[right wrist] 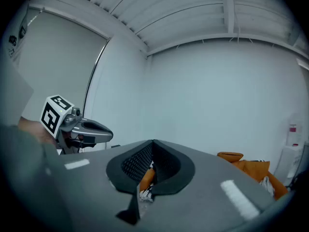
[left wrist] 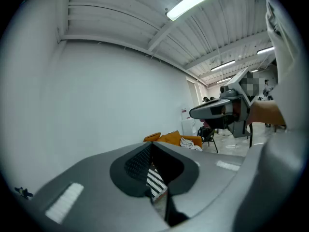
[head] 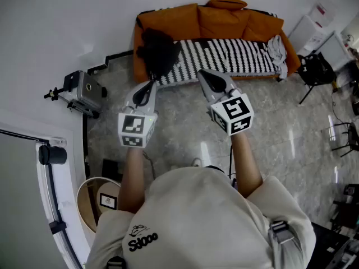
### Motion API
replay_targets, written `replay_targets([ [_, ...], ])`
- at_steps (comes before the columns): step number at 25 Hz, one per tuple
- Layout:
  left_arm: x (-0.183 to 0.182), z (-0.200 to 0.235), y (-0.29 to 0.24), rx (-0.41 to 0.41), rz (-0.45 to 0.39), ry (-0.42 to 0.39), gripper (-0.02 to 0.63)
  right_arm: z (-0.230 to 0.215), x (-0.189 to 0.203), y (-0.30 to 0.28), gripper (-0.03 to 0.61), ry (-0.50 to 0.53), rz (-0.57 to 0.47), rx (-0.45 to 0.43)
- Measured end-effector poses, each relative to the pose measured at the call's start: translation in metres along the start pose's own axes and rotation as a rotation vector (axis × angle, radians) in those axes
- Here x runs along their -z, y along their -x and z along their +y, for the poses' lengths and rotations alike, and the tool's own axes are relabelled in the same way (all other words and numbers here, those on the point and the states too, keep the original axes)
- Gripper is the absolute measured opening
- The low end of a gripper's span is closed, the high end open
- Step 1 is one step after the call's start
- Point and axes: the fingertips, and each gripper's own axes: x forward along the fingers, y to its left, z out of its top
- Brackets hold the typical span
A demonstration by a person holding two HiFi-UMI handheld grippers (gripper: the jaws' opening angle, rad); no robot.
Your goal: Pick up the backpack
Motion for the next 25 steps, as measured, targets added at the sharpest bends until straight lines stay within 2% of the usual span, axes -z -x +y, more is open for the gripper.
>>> replay_targets([
  [10, -0.010, -0.029, -0.025, -0.021, 0.005, 0.012, 0.011, -0.043, 0.007, 0.013, 0.002, 0.007, -0.018, 0.003],
  [15, -0.011, -0.048, -0.028, -0.053, 0.016, 0.014, 0.011, -0.053, 0.014, 0.028, 0.003, 0.010, -0.028, -0.043],
  [20, -0.006, -0.077, -0.030, -0.008, 0.028, 0.004, 0.011, -0.058, 0.027, 0.037, 0.002, -0.006, -0.029, -0.092],
  [25, -0.012, -0.088, -0.037, 0.038, 0.006, 0.109, 0.011, -0.067, 0.032, 0.038, 0.003, -0.045, -0.051, -0.091],
])
